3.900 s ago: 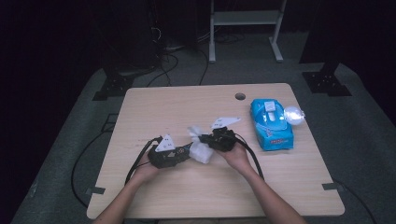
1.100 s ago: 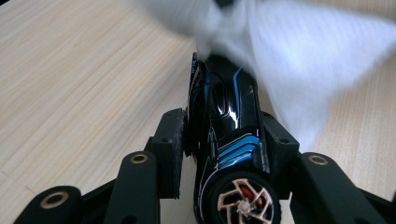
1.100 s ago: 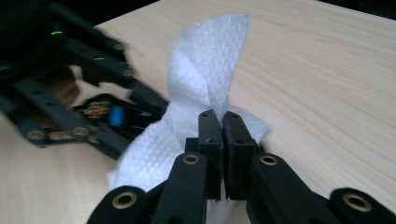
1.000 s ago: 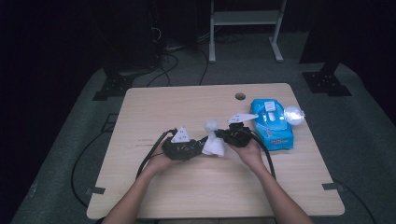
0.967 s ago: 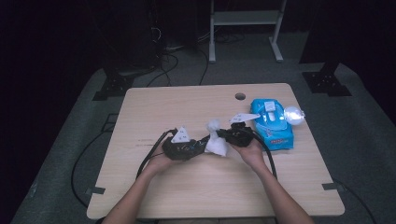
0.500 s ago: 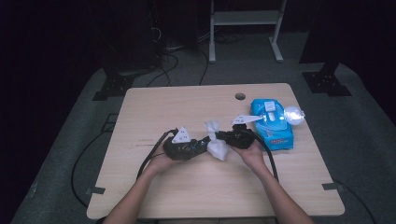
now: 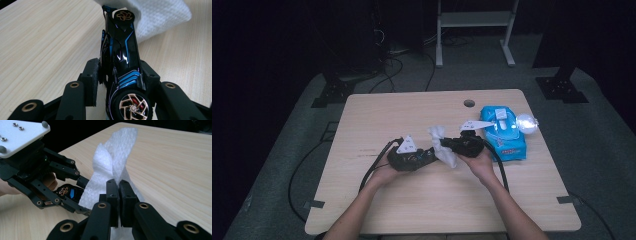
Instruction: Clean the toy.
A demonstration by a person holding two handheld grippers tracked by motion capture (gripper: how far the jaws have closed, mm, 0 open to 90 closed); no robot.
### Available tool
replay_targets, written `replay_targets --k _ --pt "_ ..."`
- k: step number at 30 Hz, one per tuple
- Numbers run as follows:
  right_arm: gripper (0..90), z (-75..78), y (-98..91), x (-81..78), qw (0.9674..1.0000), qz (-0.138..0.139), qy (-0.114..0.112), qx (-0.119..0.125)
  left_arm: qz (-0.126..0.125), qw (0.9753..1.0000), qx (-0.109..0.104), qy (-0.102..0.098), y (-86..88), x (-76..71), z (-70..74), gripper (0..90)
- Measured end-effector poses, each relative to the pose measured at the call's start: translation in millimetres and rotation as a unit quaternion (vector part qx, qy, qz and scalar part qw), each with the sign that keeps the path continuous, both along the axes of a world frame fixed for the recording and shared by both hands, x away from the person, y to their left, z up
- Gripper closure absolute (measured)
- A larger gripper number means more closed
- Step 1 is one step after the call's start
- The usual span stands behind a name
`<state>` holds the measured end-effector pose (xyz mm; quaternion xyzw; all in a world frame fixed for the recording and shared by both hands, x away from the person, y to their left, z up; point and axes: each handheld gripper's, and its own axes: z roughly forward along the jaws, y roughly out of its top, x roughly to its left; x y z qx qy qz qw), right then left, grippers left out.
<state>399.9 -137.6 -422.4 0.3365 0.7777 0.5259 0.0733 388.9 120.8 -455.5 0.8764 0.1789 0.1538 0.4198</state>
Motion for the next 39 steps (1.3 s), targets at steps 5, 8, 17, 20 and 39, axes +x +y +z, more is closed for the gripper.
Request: replay_targets --k 5,8,17,20,39 --pt "86.5 -14.7 4.8 4.2 0.9997 0.000 0.020 -0.013 -0.001 1.0000 -0.005 0.004 1.1 0.4 -0.3 57.0" --pt "86.5 -19.0 0.8 4.1 0.9998 -0.003 0.021 0.001 0.000 0.9999 -0.008 0.010 1.5 1.2 -0.8 56.6" --pt "86.5 -20.6 -3.4 3.3 0.9998 -0.012 0.015 -0.008 0.001 0.9999 -0.006 0.010 1.8 1.1 -1.3 56.6" --pt "86.5 -22.4 -6.9 4.3 0.9996 -0.015 0.020 -0.009 0.001 0.9999 -0.007 0.010 3.2 1.7 -2.2 56.6" --pt "86.5 -2.4 14.6 5.1 0.9994 0.007 0.007 -0.032 0.003 0.9998 -0.014 0.014 1.7 2.3 -4.3 56.0"
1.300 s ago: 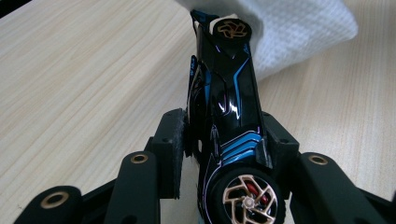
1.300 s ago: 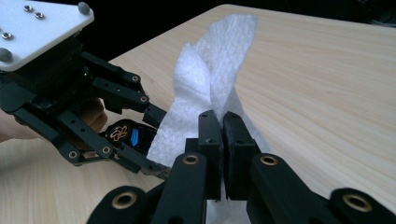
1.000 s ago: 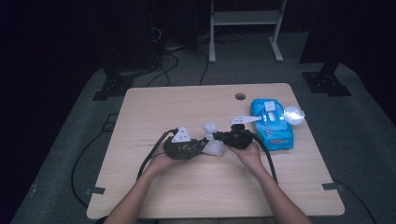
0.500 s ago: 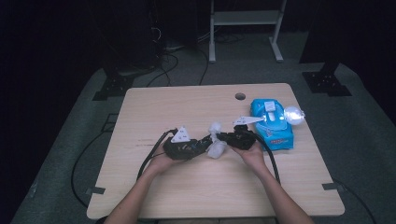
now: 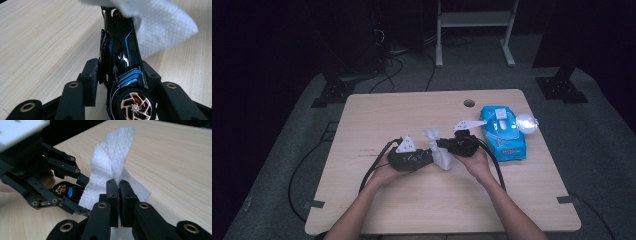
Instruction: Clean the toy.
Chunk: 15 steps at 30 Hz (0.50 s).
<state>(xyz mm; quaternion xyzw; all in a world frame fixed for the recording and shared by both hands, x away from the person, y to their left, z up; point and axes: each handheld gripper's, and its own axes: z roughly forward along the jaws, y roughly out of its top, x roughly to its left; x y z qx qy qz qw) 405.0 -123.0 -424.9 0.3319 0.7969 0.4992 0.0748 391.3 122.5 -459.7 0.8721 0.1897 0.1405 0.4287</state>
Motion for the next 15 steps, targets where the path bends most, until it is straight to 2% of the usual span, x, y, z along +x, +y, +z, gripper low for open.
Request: replay_targets --k 3,5,7,15 --pt "86.5 -8.2 2.3 4.2 0.9999 -0.004 0.013 0.000 -0.003 1.0000 0.004 0.002 1.0 0.4 0.3 55.8" --pt "86.5 -11.3 0.8 4.7 0.9997 -0.006 0.019 0.012 -0.004 1.0000 0.003 0.007 1.3 0.7 -0.4 54.9" --pt "86.5 -11.5 0.7 3.8 0.9999 -0.005 0.014 0.009 -0.005 0.9999 -0.002 0.013 1.6 1.0 -0.3 51.7" --pt "86.5 -11.2 1.3 3.3 0.9999 -0.004 0.010 0.002 0.004 0.9986 -0.041 0.033 9.9 1.8 10.1 44.8"
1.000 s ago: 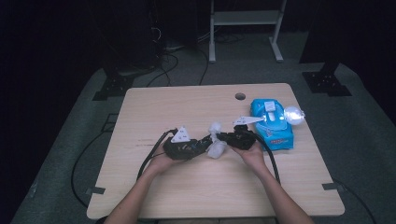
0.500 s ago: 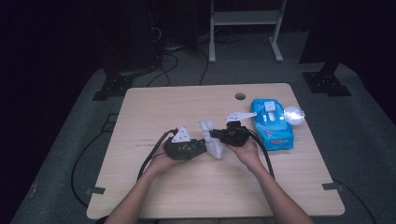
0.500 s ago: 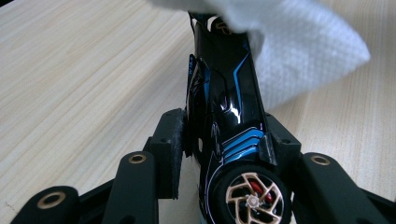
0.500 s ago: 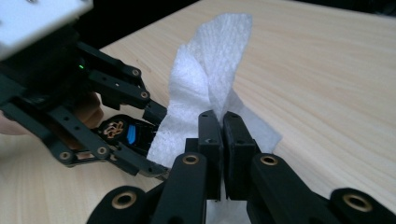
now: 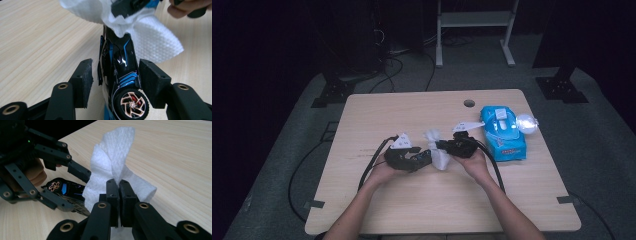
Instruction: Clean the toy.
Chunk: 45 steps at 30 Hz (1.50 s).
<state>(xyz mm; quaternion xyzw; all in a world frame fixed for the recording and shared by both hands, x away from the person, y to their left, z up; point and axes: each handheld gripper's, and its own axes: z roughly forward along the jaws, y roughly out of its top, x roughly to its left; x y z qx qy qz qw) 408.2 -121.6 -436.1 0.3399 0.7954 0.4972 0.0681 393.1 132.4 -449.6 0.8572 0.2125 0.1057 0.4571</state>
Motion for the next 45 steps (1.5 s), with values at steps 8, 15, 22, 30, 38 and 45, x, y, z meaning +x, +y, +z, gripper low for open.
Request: replay_targets --k 8,15,22,30,38,45 --pt "86.6 -0.3 0.1 -0.9 1.0000 0.000 -0.005 -0.002 0.011 0.9995 -0.024 0.015 11.2 2.4 6.6 42.6" --pt "86.6 -0.5 -0.4 -1.4 1.0000 0.001 -0.006 -0.001 0.007 0.9995 -0.012 0.027 3.6 3.7 3.9 42.0" --pt "86.6 -0.4 -13.2 -6.5 0.9997 -0.005 -0.005 0.021 -0.018 0.9985 0.050 0.013 -19.0 7.8 8.2 42.9" --pt "86.5 -1.7 -52.2 -11.8 0.9982 -0.030 0.007 0.051 -0.021 0.9923 0.121 0.015 -48.2 16.8 7.2 44.0" --pt "86.5 -13.7 -60.5 -13.3 0.9980 -0.031 0.022 0.051 -0.020 0.9796 0.198 0.026 -66.1 24.6 5.9 55.1" --pt "86.5 -13.0 -60.0 -14.5 0.9976 -0.022 0.028 0.060 -0.038 0.9884 0.147 -0.004 -62.0 13.9 12.3 56.2"
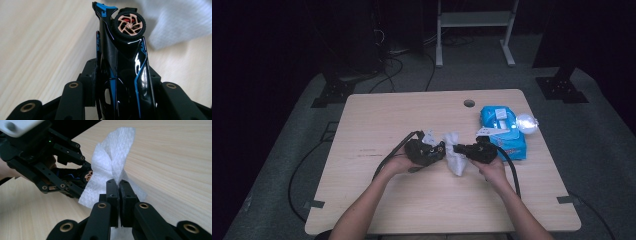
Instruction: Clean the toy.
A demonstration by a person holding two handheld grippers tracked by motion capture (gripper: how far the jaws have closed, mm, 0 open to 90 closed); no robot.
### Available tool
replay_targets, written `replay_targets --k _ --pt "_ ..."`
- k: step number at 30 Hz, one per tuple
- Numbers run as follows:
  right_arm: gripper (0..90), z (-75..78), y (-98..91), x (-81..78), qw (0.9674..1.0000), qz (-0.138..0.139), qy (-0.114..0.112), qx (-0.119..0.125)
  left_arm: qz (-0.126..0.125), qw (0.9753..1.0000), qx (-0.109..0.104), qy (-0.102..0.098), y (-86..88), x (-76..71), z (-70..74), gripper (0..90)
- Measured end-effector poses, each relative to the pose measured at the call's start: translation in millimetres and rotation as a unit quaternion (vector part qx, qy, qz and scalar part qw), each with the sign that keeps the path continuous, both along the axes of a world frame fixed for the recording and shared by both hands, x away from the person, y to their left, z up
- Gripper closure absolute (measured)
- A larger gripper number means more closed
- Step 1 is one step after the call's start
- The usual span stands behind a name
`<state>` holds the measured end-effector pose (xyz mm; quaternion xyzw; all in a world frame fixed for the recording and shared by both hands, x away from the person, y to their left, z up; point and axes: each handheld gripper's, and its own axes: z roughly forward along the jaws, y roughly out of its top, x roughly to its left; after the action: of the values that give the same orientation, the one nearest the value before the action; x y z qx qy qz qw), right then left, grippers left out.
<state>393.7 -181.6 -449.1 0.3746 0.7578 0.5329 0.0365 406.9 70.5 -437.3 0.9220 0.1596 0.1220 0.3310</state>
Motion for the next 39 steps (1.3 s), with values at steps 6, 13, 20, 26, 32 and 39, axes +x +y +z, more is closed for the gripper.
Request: replay_targets --k 6,13,20,26,32,39 --pt "86.5 17.5 3.2 -7.9 0.9994 0.015 -0.019 0.024 -0.018 0.9987 -0.041 -0.026 4.6 -17.9 8.9 56.2" --pt "86.6 37.7 14.9 -17.4 0.9971 0.041 -0.045 0.047 -0.029 0.9956 -0.086 -0.025 9.1 -29.3 16.4 56.2" --pt "86.7 43.4 20.2 -21.2 0.9962 0.046 -0.058 0.047 -0.027 0.9935 -0.107 -0.028 11.8 -34.0 17.3 56.3" --pt "86.7 41.4 12.3 -20.9 0.9963 0.030 -0.059 0.056 -0.023 0.9902 -0.133 -0.036 20.6 -35.9 28.0 56.3" --pt "86.6 26.3 8.3 -18.0 0.9983 0.021 -0.037 0.039 -0.022 0.9878 -0.151 -0.033 25.9 -34.8 31.7 56.3" --pt "86.6 34.6 9.0 -20.8 0.9971 0.023 -0.049 0.053 -0.022 0.9880 -0.151 -0.025 23.0 -33.2 25.5 56.3"
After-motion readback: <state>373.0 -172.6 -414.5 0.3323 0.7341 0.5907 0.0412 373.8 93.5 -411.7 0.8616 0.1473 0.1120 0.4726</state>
